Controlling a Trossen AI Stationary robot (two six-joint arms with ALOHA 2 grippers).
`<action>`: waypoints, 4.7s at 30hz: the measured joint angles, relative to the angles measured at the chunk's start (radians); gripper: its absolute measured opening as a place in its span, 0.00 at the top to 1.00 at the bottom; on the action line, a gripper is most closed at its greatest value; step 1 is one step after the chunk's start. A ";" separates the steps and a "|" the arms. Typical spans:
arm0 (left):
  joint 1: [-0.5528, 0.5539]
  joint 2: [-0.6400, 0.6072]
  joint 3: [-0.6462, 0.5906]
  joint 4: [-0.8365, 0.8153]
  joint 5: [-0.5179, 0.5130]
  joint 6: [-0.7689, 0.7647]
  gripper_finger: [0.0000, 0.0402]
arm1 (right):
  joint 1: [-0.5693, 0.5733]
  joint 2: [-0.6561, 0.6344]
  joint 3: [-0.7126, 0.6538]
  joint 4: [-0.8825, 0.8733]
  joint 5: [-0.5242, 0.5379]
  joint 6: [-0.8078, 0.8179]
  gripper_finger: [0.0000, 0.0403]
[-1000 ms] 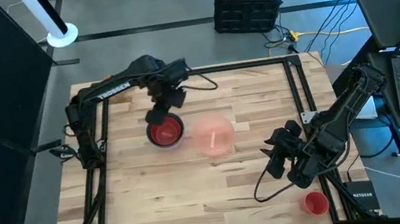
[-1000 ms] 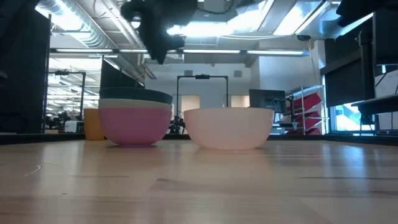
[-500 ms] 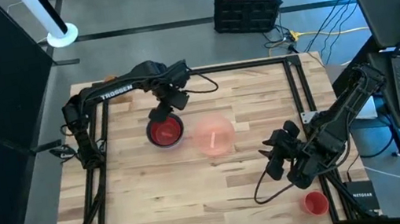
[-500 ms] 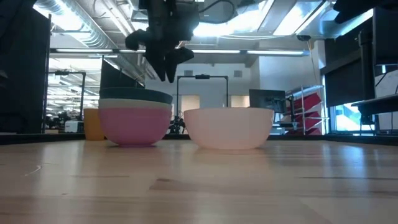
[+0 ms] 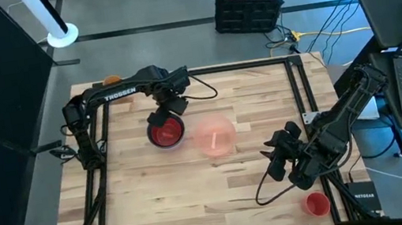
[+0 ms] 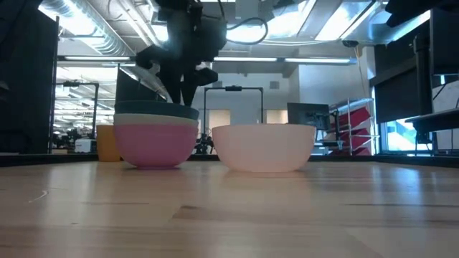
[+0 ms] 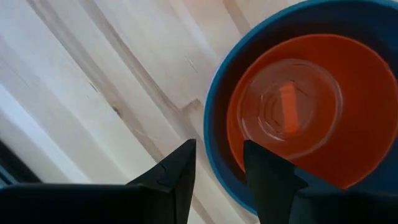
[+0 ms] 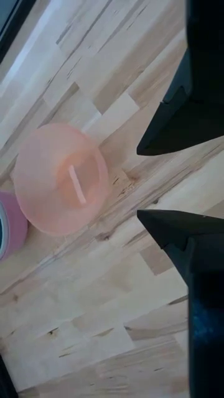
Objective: Nest bowls inside each other
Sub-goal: Stack the stacked bowls on top of the light pink bowl, then move the yellow cup to the center of the table
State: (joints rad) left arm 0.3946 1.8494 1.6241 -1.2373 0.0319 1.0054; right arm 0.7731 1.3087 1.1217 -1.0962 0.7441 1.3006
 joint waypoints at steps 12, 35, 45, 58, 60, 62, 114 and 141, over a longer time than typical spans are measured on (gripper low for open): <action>0.018 0.022 0.001 0.011 0.001 0.018 0.71 | 0.000 0.000 0.000 0.005 0.005 0.000 0.65; -0.019 0.132 0.000 0.004 0.034 -0.011 0.71 | 0.000 0.000 0.000 -0.006 0.005 -0.001 0.65; -0.034 0.141 0.035 -0.023 0.005 -0.087 0.91 | 0.000 0.000 0.000 -0.014 0.008 -0.001 0.65; -0.061 0.072 0.203 -0.184 -0.035 -0.242 0.92 | -0.001 0.000 0.000 -0.013 0.004 -0.005 0.65; -0.067 0.066 0.238 -0.207 -0.034 -0.267 0.92 | -0.001 0.000 0.000 -0.013 0.003 -0.005 0.65; -0.069 0.066 0.288 -0.221 -0.007 -0.297 0.92 | -0.001 0.000 0.000 -0.013 -0.007 -0.005 0.65; -0.132 0.500 0.621 0.030 0.161 -0.460 0.76 | 0.000 0.001 -0.003 0.041 -0.109 0.012 0.65; 0.086 0.222 0.653 -0.245 -0.040 -0.700 0.64 | -0.001 0.003 -0.048 0.042 -0.088 -0.005 0.65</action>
State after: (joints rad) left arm 0.4809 2.0714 2.2774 -1.4819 -0.0085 0.3056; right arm 0.7721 1.3115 1.0736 -1.0541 0.6561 1.2952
